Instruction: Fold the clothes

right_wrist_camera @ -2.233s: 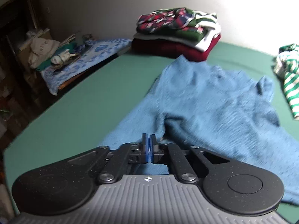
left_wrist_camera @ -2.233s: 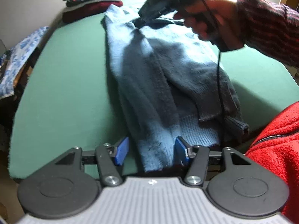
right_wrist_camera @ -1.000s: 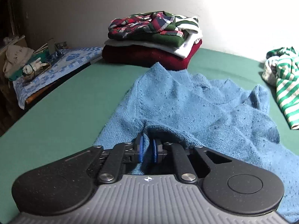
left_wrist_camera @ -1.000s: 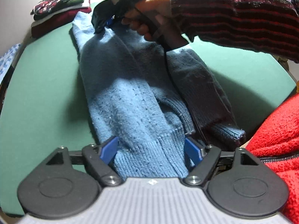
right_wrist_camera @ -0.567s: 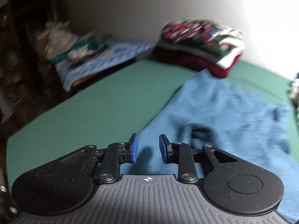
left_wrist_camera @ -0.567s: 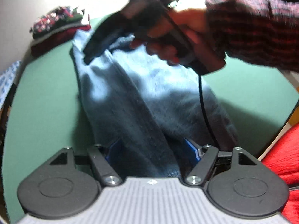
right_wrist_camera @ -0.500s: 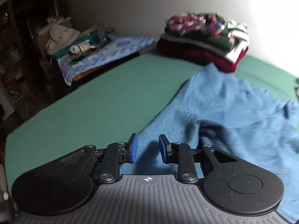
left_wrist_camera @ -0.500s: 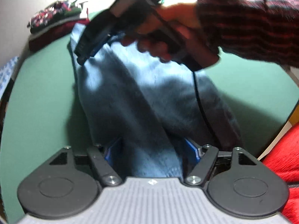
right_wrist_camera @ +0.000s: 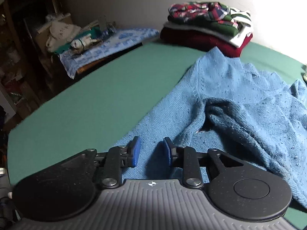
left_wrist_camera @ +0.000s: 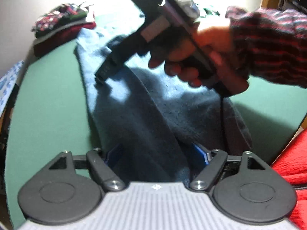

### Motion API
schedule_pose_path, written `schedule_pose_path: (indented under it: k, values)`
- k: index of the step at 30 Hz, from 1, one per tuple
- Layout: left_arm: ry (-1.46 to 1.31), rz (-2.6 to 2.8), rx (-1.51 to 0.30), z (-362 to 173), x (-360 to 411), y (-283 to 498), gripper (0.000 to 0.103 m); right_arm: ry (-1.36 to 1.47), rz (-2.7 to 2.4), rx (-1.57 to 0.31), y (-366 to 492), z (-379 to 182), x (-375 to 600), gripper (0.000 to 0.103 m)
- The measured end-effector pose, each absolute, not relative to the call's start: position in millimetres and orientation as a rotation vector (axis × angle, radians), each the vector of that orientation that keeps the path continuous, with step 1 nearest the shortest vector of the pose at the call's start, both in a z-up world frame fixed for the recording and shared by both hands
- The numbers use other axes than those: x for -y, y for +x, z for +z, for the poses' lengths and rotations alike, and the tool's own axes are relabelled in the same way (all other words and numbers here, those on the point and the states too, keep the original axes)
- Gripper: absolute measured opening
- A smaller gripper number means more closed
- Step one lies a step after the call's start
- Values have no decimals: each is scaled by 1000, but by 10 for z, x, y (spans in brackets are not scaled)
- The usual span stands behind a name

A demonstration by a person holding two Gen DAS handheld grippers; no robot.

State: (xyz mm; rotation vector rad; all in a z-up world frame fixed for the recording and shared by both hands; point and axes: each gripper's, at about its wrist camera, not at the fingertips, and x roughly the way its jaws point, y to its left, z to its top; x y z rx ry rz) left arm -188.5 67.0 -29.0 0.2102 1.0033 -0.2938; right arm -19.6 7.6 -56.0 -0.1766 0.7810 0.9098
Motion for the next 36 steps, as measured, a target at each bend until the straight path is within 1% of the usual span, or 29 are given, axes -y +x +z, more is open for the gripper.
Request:
schedule_pose_path:
  k: [2,4,11,14,17,23,26,27,28,30,32,35,36]
  values:
    - [223,-304,-1019,-316,-663,-1849,79,-158,904,-784,-220,-523,17,28]
    - [243,-318,-1038,-286,-657,-1841,79,-149,902,-780,-276,-508,143,36]
    - [248,-371,-1087,-135,-553,-2136,79,-115,894,-767,-475,-458,583,35]
    - [214,-346,-1119,-72,-611,-2271,77,-100,891,-761,-560,-436,772,35]
    - [203,-308,-1142,6,-722,-2342,77,-155,925,-735,-752,-448,735,35]
    - [323,-346,-1110,218,-809,-2218,76,-272,996,-678,-1147,-475,639,34]
    - [411,-429,-1088,263,-774,-2131,71,-331,1031,-648,-1344,-488,591,34]
    - [439,-453,-1082,249,-772,-2078,67,-344,1025,-662,-1361,-503,567,34]
    - [466,-476,-1076,232,-774,-2026,54,-355,1016,-681,-1370,-520,542,34]
    - [508,-519,-1070,178,-788,-1912,42,-378,997,-717,-1387,-553,492,32]
    - [532,-556,-1070,89,-815,-1783,44,-400,978,-754,-1404,-587,442,32]
    - [569,-595,-1064,-30,-869,-1619,44,-422,936,-777,-1435,-561,466,32]
    - [584,-604,-1062,-60,-878,-1574,47,-428,922,-781,-1449,-542,474,32]
